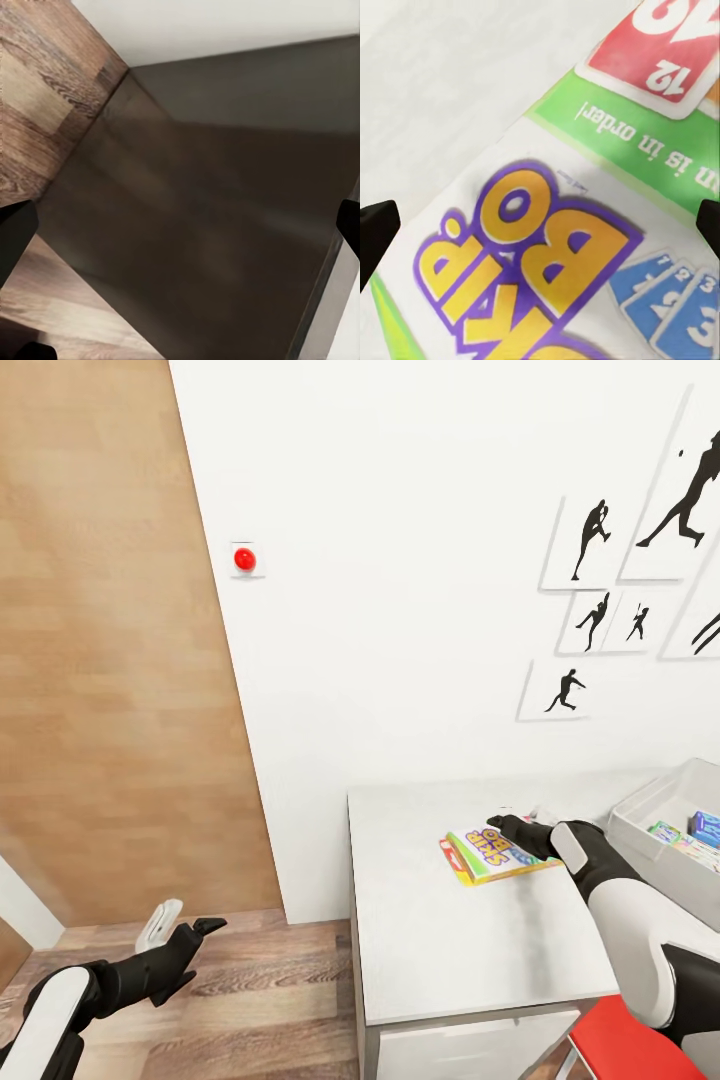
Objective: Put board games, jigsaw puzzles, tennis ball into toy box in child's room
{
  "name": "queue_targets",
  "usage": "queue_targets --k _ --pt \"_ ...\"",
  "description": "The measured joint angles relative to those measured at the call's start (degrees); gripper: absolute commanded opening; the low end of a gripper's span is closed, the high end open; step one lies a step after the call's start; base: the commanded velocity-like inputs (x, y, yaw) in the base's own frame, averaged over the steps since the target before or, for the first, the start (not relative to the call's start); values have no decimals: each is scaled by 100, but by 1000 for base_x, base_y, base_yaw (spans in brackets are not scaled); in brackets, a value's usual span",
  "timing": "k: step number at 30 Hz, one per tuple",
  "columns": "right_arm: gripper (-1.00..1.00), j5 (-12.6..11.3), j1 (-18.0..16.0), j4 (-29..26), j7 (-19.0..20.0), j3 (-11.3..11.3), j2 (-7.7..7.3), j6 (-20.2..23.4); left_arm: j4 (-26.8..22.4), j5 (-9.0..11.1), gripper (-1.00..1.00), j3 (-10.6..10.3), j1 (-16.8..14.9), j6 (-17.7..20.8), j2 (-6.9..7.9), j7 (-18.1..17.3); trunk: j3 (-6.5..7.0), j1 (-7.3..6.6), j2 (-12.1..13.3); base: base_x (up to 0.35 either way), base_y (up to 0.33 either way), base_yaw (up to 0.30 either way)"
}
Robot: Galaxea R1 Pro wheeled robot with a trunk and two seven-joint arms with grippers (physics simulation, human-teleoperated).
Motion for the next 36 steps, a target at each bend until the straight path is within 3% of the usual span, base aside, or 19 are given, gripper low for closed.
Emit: queue_targets --k 9,13,19,22,27,30,36 --pt "100 94 -10 -243 -77 9 -45 -765 46 -26 100 -10 1 -10 -5 5 0 0 0 0 0 0" --pt "100 163 -11 -266 -56 20 -60 -860 55 -31 100 -12 0 -11 -8 6 0 0 0 0 0 0" --pt "100 490 -13 -240 -31 79 -76 -928 67 -33 100 -13 -1 -11 -2 8 0 0 0 0 0 0" --pt "100 897 -26 -216 -8 129 -101 -920 74 -27 100 -11 -1 -11 4 7 0 0 0 0 0 0" --pt "100 1156 -58 -122 0 151 -293 -837 13 -10 100 5 0 1 7 0 0 0 0 0 0 0" --pt "100 1229 -147 95 -13 152 -458 -609 -23 40 100 10 5 29 4 8 0 0 0 0 0 0" --pt "100 1267 -320 321 -50 152 -587 -399 -44 71 100 6 13 70 -7 31 0 0 0 0 0 0"
